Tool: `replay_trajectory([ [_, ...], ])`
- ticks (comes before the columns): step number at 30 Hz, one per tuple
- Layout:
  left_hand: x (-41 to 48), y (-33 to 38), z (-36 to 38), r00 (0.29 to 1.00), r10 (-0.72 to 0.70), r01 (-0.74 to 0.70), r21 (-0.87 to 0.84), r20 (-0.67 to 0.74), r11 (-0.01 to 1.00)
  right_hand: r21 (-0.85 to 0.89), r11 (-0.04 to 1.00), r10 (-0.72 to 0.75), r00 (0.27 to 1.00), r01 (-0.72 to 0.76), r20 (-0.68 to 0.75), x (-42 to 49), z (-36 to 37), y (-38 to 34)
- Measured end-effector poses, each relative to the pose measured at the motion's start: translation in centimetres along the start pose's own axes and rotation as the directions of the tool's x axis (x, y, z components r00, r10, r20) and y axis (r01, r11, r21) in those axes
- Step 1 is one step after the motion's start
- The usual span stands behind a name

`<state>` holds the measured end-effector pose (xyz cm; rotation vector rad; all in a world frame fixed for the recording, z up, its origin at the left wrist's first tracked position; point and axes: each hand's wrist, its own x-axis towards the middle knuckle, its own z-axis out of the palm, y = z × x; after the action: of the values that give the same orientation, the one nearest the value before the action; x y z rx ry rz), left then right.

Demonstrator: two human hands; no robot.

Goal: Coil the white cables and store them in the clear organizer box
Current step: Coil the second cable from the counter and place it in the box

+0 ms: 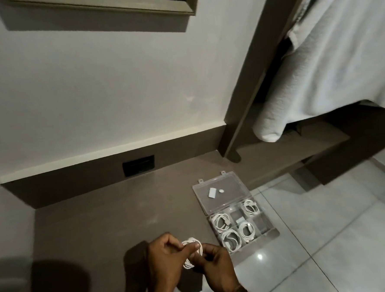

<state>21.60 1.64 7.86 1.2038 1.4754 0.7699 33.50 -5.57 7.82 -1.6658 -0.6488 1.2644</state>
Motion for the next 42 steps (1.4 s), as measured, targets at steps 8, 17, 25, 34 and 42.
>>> replay_trajectory([
  [8, 0.0, 0.9, 5.1, 0.835, -0.129, 0.286, -0.221, 0.535, 0.932, 0.231, 0.965, 0.129, 0.991, -0.121, -0.022, -1.0, -7.0, -0.2],
  [17, -0.1, 3.0, 13.0, 0.747, -0.2, 0.39, -0.173, 0.634, 0.904, 0.314, 0.93, 0.19, 0.981, -0.192, 0.036, 0.4, -14.7, -0.3],
  [25, 0.0, 3.1, 22.2, 0.684, -0.247, 0.589, -0.32, 0.687, 0.742, 0.592, 0.68, 0.373, 0.899, -0.434, 0.231, 4.8, -23.5, 1.0],
  [34, -1.5, 1.5, 29.3, 0.794, -0.326, 0.579, -0.474, 0.514, 0.663, 0.641, 0.528, 0.457, 0.823, -0.557, 0.339, 8.9, -28.9, 2.8],
  [42, -1.8, 2.0, 32.5, 0.842, -0.445, 0.535, -0.577, 0.305, 0.618, 0.347, 0.818, 0.447, 0.887, -0.459, 0.119, 11.5, -31.2, 2.8],
])
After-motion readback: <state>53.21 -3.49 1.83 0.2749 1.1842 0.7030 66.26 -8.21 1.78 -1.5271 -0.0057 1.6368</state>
